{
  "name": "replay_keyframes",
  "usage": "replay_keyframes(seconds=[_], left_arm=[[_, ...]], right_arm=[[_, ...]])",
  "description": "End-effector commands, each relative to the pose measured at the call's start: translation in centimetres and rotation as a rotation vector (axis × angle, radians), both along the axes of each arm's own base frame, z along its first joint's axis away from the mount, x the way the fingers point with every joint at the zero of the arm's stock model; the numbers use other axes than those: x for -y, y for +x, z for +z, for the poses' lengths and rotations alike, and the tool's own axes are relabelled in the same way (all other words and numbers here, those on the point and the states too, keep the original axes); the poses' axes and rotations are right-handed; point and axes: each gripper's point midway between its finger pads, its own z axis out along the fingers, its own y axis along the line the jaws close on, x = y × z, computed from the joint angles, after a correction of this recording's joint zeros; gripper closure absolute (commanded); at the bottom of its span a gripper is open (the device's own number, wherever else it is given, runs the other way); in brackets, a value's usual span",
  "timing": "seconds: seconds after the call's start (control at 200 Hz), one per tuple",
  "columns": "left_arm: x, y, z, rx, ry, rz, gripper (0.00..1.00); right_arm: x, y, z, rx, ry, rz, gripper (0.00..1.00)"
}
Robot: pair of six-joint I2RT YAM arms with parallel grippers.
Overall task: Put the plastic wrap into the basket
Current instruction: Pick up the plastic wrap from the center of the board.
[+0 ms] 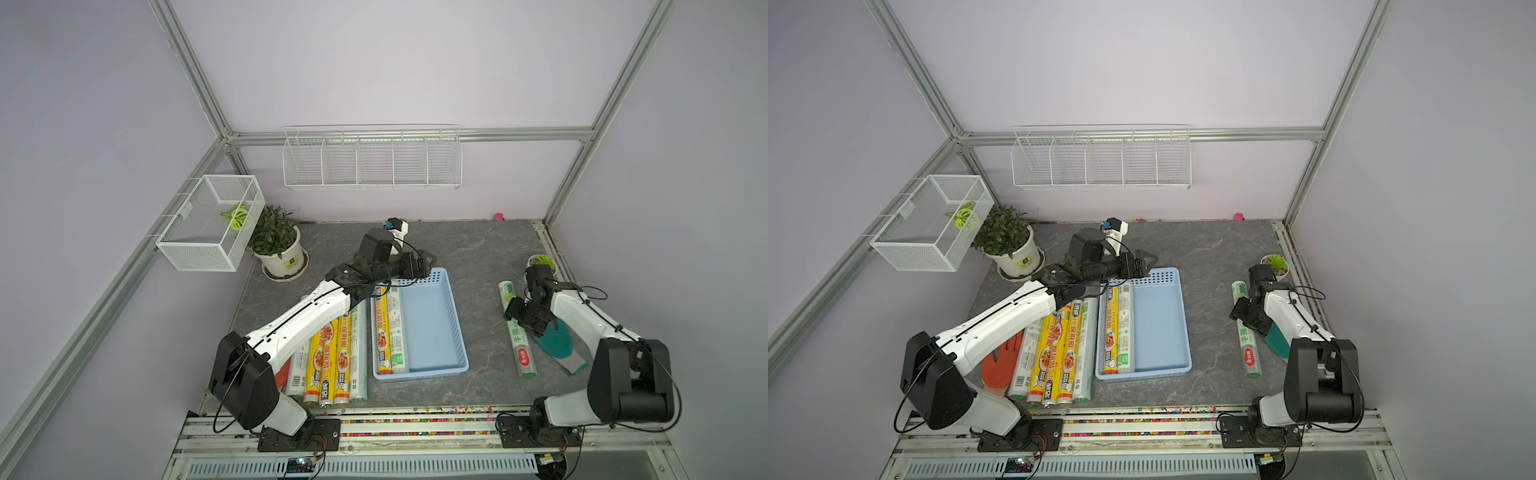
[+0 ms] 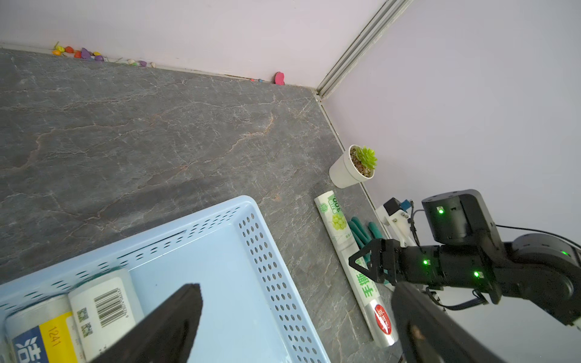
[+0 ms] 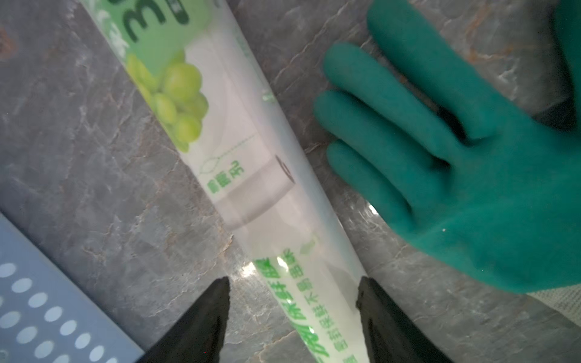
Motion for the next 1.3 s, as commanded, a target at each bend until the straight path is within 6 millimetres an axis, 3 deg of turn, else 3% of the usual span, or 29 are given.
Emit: replay_keyframes(seconds=[0.0,0.135,0.335,0.565,0.84,0.99,1.16,1.295], left_arm=[[-0.2,0.6,0.6,0.039,0.019,0.015,0.00],[-0.8,1.0,0.0,0.044,0.040,0.029,0.00],[-0.9,1.2,-0.5,0.034,0.052,0.035,0.00],[-0.4,1.3,-2.2,-0.031,0.068,0.029,0.00],[2.4,0.7,-4.6,-0.171,0.066,-0.098,0.00],[4.2,0.0,-6.0,-0.256,0.035,-0.171,0.00],[7.3,-2.5,-8.2,-0.324,0.062,-0.284,0.00],[9.4,-5.0,-10.6,-0.373,0.130,-0.330,0.00]], right_arm=[[-1.0,-0.3,-0.3,-0.051,0.042,0.083,0.30],[-3.5,0.3,-0.9,-0.069,0.100,0.177,0.31],[-5.5,0.9,-2.1,-0.192,-0.046,0.333,0.34],[-7.2,2.2,-3.2,-0.178,-0.015,0.275,0.31],[-7.4,2.0,-5.4,-0.154,0.008,0.161,0.34],[-7.2,1.9,-5.4,-0.147,-0.003,0.165,0.40],[-7.3,1.7,-5.4,-0.151,0.009,0.180,0.45],[-7.2,1.6,-5.3,-0.142,0.012,0.176,0.41]])
